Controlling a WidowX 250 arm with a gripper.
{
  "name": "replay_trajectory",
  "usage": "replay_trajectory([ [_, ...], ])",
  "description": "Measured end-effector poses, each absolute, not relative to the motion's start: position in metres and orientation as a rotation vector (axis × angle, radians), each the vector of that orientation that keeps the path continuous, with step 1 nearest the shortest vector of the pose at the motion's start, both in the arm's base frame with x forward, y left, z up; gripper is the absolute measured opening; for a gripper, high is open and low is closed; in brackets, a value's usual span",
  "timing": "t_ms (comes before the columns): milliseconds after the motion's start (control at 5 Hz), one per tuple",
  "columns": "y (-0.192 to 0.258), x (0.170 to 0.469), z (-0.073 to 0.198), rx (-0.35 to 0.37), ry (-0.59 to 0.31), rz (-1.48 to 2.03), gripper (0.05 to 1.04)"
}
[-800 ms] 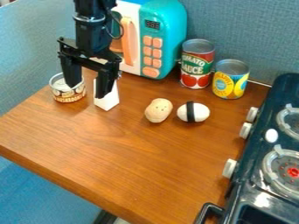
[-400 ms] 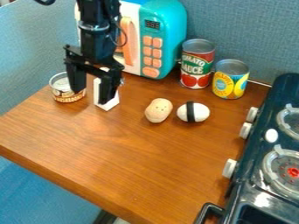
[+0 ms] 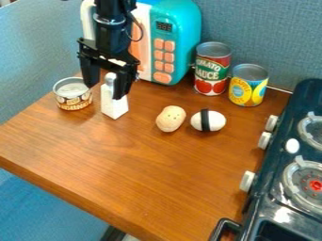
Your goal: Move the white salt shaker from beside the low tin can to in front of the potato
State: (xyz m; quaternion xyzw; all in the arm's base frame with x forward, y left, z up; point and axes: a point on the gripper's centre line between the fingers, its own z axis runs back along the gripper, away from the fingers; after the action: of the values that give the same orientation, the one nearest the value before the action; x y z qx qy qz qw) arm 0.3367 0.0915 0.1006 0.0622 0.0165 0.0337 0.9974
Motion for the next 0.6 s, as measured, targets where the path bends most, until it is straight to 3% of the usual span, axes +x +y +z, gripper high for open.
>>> replay_trajectory([
  [600,0.103,0.360,0.097,0.160,0.076,0.084,0.997],
])
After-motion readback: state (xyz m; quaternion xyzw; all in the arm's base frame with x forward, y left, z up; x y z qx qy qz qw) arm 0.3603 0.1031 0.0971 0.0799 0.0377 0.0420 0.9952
